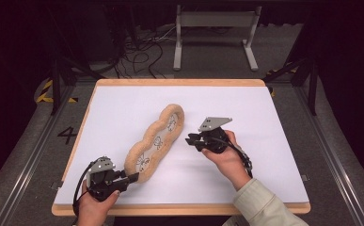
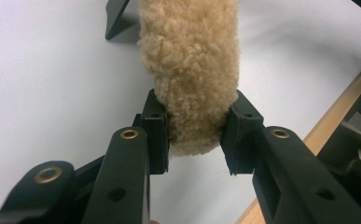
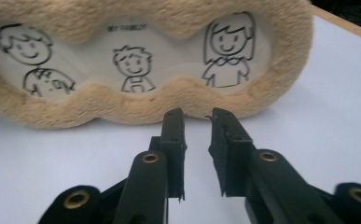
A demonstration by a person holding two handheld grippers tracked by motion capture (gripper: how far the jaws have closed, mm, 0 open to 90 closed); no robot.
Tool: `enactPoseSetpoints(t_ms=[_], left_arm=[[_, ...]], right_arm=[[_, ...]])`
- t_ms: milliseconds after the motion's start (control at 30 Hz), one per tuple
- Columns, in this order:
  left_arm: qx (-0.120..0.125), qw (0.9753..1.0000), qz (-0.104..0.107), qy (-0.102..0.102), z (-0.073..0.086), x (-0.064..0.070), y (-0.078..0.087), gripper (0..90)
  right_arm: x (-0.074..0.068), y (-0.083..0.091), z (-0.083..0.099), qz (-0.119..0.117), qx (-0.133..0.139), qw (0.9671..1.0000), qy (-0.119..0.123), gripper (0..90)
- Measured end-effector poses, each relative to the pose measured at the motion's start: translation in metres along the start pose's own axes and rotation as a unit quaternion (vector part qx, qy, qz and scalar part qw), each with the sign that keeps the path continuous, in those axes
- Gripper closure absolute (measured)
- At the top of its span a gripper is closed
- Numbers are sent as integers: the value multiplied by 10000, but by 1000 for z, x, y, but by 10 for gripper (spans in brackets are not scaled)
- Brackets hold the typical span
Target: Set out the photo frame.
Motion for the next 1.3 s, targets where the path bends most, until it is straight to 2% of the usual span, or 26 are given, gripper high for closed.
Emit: enactPoseSetpoints(t_ms=[33, 100, 167, 200, 233, 500, 767, 900, 933, 1033, 1067, 1133, 1233, 1300], left_arm=[[0, 10000, 0, 0, 0, 0, 0, 667], [-7, 10000, 0, -24, 0, -1, 0, 667], [-21, 10000, 16, 13, 0, -1, 1, 668], [-21, 10000, 16, 13, 0, -1, 1, 668], [-18, 10000, 20, 9, 0, -2, 1, 669], [-15, 10000, 37, -9, 0, -2, 1, 668], [-17, 10000, 43, -13, 0, -2, 0, 669], [-21, 10000, 44, -14, 0, -2, 0, 669], [-16, 10000, 33, -37, 0, -2, 0, 669], [-18, 10000, 42, -42, 0, -3, 0, 669], [-20, 10000, 43, -46, 0, -3, 0, 670], [-36, 10000, 64, -27, 0, -3, 0, 670], [-49, 10000, 61, -18, 0, -2, 0, 670], [-45, 10000, 39, -24, 0, -2, 0, 672]], right_arm=[[0, 0, 0, 0, 0, 10000, 0, 734], [9, -2, -5, -32, 4, 10000, -59, 701], [22, -9, -11, 3, 19, 10000, -6, 631], [22, -9, -11, 3, 19, 10000, -6, 631], [32, -14, -15, 67, -24, 10000, 11, 612], [66, -40, -28, 231, -279, 9993, -63, 590], [84, -62, -31, 317, -526, 9981, -4, 573], [92, -67, -35, 294, -530, 9979, 223, 594], [95, -70, -36, 100, -608, 9978, 257, 594], [95, -72, -36, 21, -696, 9968, 394, 601], [93, -74, -40, -87, -664, 9963, 529, 613], [92, -75, -41, -84, -645, 9963, 563, 615], [94, -77, -42, -59, -700, 9958, 587, 692], [93, -75, -43, 6, -789, 9946, 668, 708]])
Point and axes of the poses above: each handheld gripper's, and its own axes: y roughly backward along the jaws, z roughly out of its underside, x roughly to its right, the point moved 6 cm from there along -y, roughly forward along the jaws, and after that the axes turned 7 degrees about -z, right-handed, at the moved point
